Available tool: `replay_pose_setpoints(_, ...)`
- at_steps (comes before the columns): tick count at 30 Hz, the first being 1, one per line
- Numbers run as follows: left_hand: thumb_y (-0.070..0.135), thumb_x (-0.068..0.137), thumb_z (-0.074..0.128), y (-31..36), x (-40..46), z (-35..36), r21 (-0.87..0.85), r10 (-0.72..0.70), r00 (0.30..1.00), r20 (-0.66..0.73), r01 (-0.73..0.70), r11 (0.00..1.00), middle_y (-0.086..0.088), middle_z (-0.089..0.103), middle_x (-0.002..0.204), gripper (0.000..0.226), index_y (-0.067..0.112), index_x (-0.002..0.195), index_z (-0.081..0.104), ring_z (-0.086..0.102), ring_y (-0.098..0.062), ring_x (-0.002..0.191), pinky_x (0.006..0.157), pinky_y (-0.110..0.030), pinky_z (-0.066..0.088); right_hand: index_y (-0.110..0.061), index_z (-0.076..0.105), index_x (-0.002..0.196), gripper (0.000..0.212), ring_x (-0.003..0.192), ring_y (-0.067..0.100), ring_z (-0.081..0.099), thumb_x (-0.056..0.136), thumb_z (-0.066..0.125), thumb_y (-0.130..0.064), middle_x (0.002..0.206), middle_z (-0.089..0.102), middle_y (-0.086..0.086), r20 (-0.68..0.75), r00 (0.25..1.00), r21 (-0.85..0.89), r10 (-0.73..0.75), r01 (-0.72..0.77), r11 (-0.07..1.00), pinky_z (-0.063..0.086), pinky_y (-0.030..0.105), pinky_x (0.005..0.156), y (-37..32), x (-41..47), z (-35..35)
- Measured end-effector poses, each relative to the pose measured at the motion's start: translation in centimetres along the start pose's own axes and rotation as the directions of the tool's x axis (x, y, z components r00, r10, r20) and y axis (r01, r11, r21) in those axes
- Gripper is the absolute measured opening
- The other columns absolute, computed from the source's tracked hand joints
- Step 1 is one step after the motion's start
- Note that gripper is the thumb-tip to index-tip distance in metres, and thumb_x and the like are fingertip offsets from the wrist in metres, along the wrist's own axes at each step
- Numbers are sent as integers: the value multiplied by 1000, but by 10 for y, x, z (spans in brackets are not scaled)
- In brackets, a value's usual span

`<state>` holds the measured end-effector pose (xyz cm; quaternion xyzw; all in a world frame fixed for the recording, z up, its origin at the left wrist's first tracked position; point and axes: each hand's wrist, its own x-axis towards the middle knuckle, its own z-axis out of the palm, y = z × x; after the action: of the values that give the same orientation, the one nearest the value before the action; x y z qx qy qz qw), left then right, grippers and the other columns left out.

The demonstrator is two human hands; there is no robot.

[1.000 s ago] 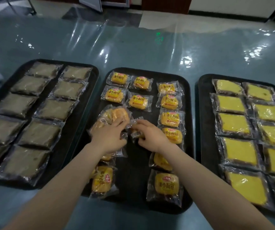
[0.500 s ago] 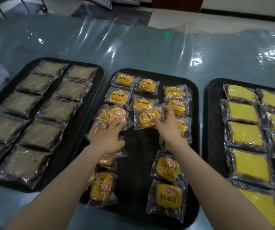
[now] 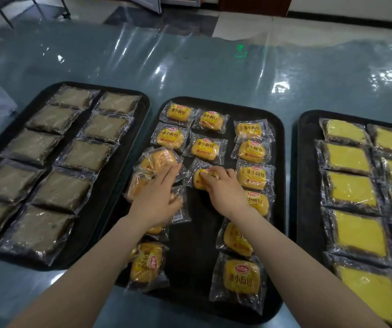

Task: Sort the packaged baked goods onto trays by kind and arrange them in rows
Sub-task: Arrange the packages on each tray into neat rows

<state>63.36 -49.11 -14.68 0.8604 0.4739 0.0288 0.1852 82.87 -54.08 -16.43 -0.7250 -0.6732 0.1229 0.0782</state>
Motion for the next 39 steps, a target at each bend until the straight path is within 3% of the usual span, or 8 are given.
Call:
replay_pose_setpoints(6,47,91,48,33,14,8,6,274,961,45,-274,962,7,7,158,78,39,147,-6,19,-18,142,112,-39,19,-22,61,124,33,119,22,44,92,54,-16,127,53,-1,-237,949,263,208,-143,954,37,32,99,22,-14,-19)
replay_pose_setpoints(13,36,99,38,60,28,30,74,195,980,-39,-192,979,-7,2,159,59,21,150,13,-2,-20,146,113,-31,-5,-24,48,137,45,143,24,21,92,55,-27,152,34,-1,-176,946,124,273,-254,959,19,37,114,59,-63,-14)
replay_pose_setpoints(22,63,73,61,53,25,38,165,213,926,313,-274,947,-7,-35,148,124,13,141,-30,-28,-20,138,114,-34,-9,-33,24,149,53,146,18,-7,98,35,-43,160,3,-3,-20,966,103,258,-255,961,-2,37,112,70,-69,2)
replay_pose_setpoints(26,56,74,65,52,14,29,155,327,940,95,-338,928,-6,6,158,99,15,149,17,7,-25,145,115,-33,7,-34,23,150,52,147,18,-6,99,35,-43,161,1,-3,-3,966,118,257,-255,960,-2,36,113,71,-69,1)
replay_pose_setpoints(29,41,76,72,46,0,27,126,352,925,-143,-336,933,-10,50,128,60,11,124,55,49,-28,119,101,-39,42,-32,22,150,52,147,19,-8,100,34,-41,161,0,-3,1,967,114,255,-254,960,-2,37,113,69,-71,2)
replay_pose_setpoints(33,57,77,62,42,-13,34,191,278,956,97,-292,937,-5,28,151,84,23,146,28,27,-27,137,108,-40,32,-30,20,151,52,146,21,-10,101,32,-38,161,-2,-1,7,963,98,268,-267,959,0,39,114,64,-70,2)
replay_pose_setpoints(35,36,89,59,41,-12,38,202,271,953,132,-294,934,-2,18,157,73,29,149,19,15,-24,143,113,-38,26,-30,18,151,52,146,22,-10,101,31,-38,161,-4,0,19,964,89,265,-266,960,1,40,115,63,-71,2)
replay_pose_setpoints(39,13,93,52,48,-11,31,-203,69,996,-54,-79,976,5,54,129,53,37,136,32,59,-10,102,81,-29,53,-29,20,151,52,146,23,-9,101,32,-38,161,-3,1,26,964,67,264,-265,962,2,41,116,61,-72,-1)
